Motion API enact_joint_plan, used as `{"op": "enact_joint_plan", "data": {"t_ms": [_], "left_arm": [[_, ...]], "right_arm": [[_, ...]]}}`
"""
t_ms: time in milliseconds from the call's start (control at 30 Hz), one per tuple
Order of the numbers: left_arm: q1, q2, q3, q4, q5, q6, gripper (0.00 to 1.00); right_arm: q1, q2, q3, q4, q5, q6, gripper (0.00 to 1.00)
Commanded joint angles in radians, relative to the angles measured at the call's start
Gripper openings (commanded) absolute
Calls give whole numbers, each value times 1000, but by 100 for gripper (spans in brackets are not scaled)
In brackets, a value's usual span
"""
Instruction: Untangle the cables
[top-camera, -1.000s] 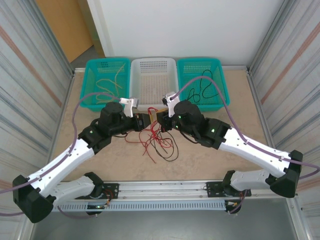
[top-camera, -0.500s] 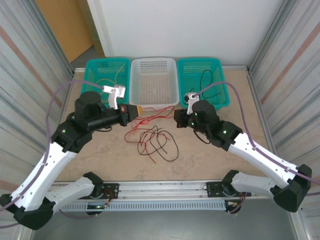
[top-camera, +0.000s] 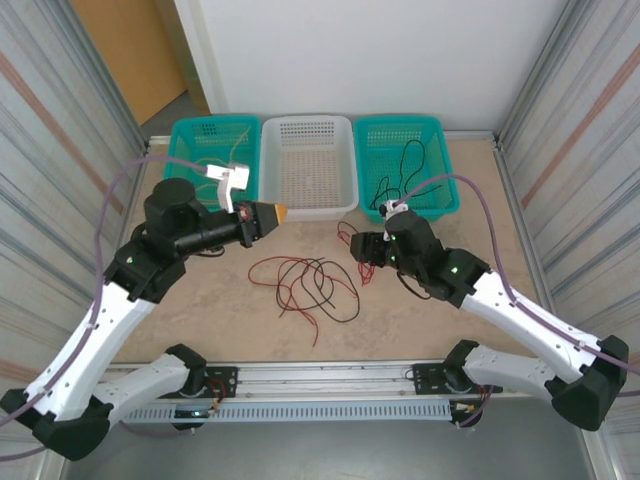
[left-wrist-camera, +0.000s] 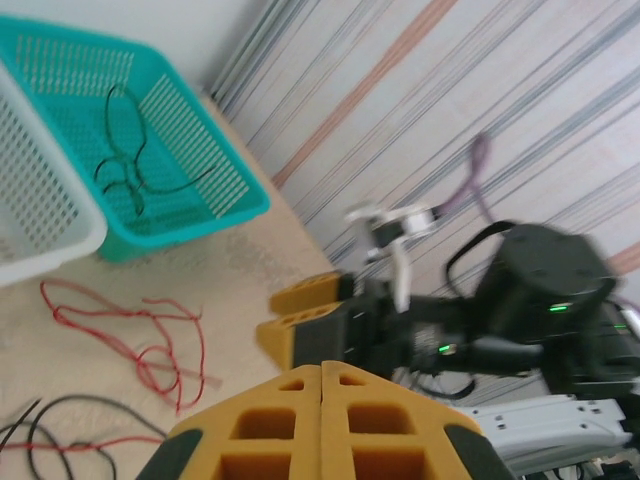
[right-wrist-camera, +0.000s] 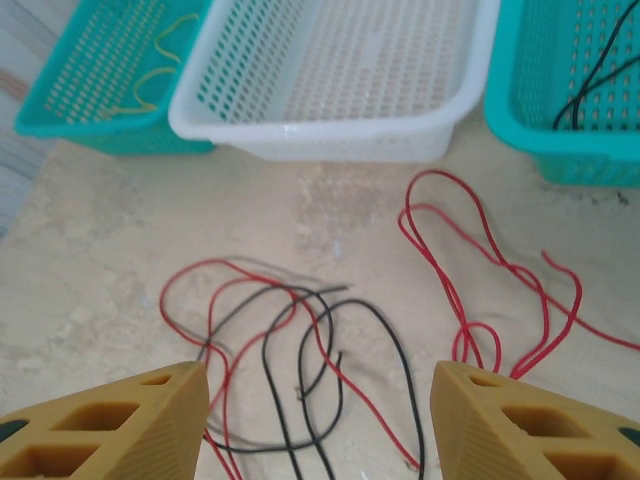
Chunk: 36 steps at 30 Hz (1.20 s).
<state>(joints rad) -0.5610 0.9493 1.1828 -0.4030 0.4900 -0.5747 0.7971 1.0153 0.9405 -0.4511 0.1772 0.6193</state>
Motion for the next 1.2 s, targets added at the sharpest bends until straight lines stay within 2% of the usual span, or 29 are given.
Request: {"op": "enact_joint_plan", "data": {"t_ms": [0,167,400,533,633,833,1000,1067,1133,1167], "left_arm": [[4,-17,-26,0,-28,16,0],[4,-35,-63,-18,-43,15,0],[4,-40,-93,-18,-43,14,0],[4,-40,-122,1,-41,3,0],[4,-41,-145,22,-29,-6,0],[4,-42,-162,50,-18,-17,0],[4,-55,-173,49,-24,-10,0],[4,-62,-182,53,-24,-4,0],[4,-67,-199,71,-21,-4,7],[4,-65,-207,88,-12,-6,16]], "right_arm": [[-32,24,31,-90,51,9,59],[-170,158,26,-146,-89,57,53],[-178,298,44,-161,-96,77,56],[-176,325,52,-189,-56,108,56],[-180,335,28,-136,-90,121,55],[-190,455,47,-36,-159,120,37],[-193,508,96,-30,-150,111,21],[-190,486,111,-36,-152,101,4],[-173,439,139,-50,-161,74,0],[-150,400,159,-51,-163,49,0]]}}
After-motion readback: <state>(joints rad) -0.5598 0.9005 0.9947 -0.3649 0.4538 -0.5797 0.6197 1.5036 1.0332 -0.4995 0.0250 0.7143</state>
